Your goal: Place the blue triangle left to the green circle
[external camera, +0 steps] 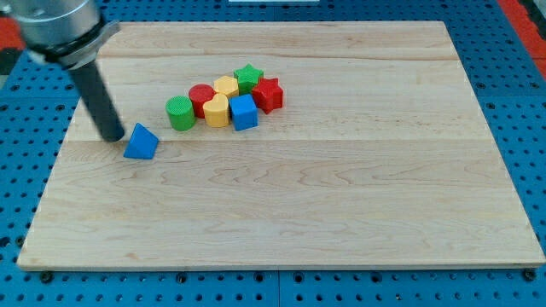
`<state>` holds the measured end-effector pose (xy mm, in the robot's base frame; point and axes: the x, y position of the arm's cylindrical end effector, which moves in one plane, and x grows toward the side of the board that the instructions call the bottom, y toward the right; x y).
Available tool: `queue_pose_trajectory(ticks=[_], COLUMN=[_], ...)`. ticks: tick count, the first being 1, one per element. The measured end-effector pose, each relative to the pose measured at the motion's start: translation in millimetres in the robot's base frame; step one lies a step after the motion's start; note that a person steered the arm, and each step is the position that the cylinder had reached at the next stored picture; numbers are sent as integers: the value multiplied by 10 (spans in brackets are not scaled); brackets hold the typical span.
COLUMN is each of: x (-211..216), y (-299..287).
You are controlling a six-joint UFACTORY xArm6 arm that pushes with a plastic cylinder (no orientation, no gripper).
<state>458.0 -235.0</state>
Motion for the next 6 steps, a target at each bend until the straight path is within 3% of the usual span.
queue_pose_trajectory(ticks=[1, 2, 3, 4, 5, 6], x=[437, 204, -382, -669, -669, -331], y=[13, 398, 374, 406, 631, 322])
